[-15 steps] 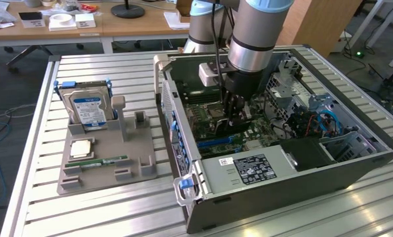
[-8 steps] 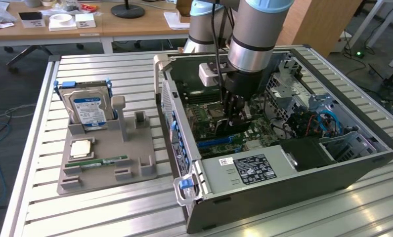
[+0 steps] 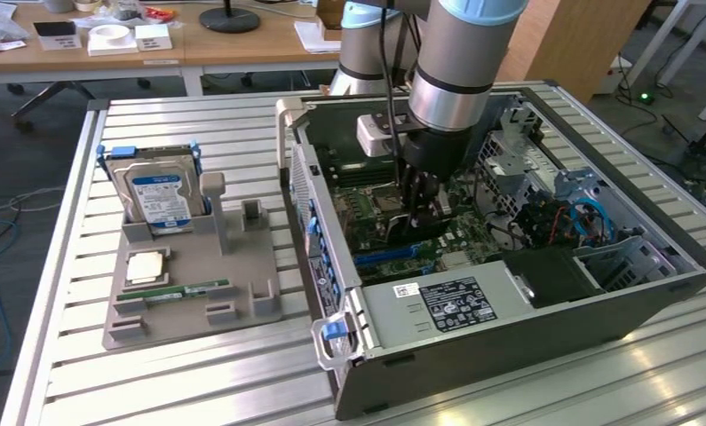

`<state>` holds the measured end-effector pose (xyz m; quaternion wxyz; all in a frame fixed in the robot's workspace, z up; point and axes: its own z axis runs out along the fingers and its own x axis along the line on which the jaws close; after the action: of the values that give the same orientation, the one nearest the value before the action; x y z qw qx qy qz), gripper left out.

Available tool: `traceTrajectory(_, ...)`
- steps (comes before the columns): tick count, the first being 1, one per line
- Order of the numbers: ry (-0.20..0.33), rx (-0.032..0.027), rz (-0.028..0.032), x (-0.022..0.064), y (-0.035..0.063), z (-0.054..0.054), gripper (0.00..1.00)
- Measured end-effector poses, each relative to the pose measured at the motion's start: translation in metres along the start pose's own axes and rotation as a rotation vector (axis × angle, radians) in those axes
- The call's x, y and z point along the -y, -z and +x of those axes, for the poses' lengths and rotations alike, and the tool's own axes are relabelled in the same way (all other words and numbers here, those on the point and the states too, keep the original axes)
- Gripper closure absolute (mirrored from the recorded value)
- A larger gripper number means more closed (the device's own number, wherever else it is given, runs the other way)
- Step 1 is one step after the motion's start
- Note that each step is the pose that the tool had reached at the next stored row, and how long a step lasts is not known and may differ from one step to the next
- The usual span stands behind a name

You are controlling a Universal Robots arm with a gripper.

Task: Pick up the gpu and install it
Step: 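Insert the gpu into the slot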

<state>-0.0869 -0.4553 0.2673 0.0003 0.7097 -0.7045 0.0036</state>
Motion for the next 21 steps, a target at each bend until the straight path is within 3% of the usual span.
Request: traceTrajectory(21,0.000,0.0002,0.0017,-0.0024,-0.0019,-0.0001,0.74)
